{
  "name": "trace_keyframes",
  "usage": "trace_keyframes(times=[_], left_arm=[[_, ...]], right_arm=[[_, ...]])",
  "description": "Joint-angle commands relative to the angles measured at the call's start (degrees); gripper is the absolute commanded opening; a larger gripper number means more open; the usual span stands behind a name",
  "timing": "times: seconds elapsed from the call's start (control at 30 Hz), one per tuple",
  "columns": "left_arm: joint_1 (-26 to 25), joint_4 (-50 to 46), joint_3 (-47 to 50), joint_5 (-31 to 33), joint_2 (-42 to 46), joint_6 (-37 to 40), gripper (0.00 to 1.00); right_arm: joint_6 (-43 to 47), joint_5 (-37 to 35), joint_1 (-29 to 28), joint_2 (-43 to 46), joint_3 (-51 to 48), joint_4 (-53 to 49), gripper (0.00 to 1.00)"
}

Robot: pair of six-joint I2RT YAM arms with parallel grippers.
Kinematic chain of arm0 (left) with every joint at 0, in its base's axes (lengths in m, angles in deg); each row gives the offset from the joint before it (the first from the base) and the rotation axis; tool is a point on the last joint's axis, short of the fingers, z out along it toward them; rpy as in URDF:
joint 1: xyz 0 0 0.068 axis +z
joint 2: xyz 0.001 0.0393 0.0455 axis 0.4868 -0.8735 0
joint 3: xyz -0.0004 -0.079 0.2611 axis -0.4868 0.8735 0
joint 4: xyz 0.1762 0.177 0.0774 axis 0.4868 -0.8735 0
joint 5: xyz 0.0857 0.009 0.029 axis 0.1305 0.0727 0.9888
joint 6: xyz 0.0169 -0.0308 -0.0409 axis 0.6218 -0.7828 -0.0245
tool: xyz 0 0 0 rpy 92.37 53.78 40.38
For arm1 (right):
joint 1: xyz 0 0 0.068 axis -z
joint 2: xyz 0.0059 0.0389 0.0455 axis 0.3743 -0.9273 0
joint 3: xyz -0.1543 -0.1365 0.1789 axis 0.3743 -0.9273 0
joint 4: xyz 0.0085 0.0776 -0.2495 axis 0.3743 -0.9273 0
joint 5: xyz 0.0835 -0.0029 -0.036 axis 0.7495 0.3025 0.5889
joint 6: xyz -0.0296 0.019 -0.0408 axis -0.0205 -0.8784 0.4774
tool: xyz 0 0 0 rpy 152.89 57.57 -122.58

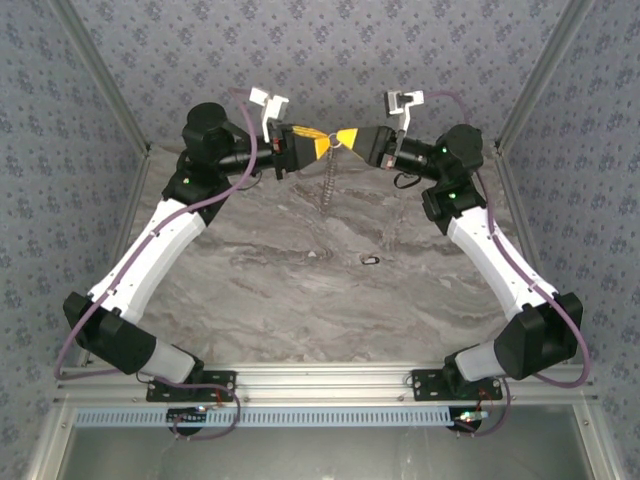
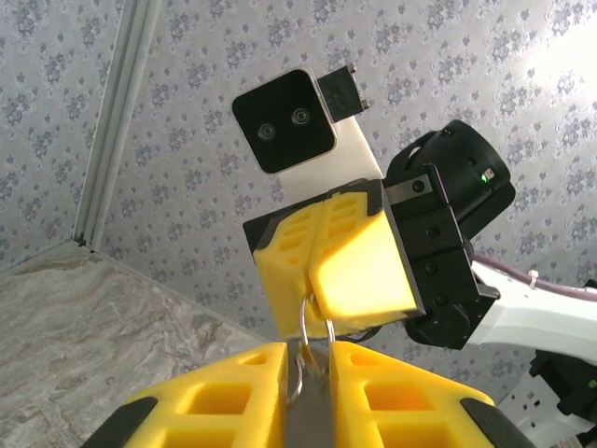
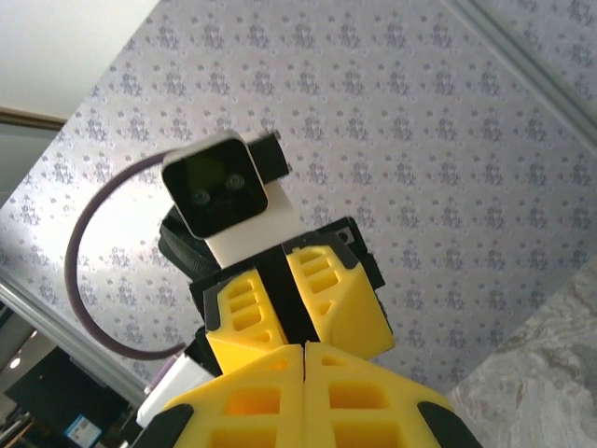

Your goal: Put the keys on the keyring

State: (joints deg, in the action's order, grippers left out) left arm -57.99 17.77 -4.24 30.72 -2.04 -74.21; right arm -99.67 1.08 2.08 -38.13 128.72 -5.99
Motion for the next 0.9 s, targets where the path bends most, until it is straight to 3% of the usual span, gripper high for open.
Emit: trace_keyframes(times=[0.0, 0.6, 0.87], left_arm=[[0.82, 7.11, 1.15, 1.6, 1.4, -4.64, 0.21], [1.88, 29.03, 5.52, 4.95, -0.53, -24.52, 0.23], [0.2, 29.79, 5.62, 5.58, -1.09, -25.13, 0.22]], right_arm=[[-3.09, -2.45, 0.7, 0.29, 0.09, 6.36, 0.0], [-4.2, -7.14, -0.68, 0.14, 0.67, 9.21, 0.0], [-3.77, -10.02, -1.31, -0.1, 0.61, 9.73, 0.0]])
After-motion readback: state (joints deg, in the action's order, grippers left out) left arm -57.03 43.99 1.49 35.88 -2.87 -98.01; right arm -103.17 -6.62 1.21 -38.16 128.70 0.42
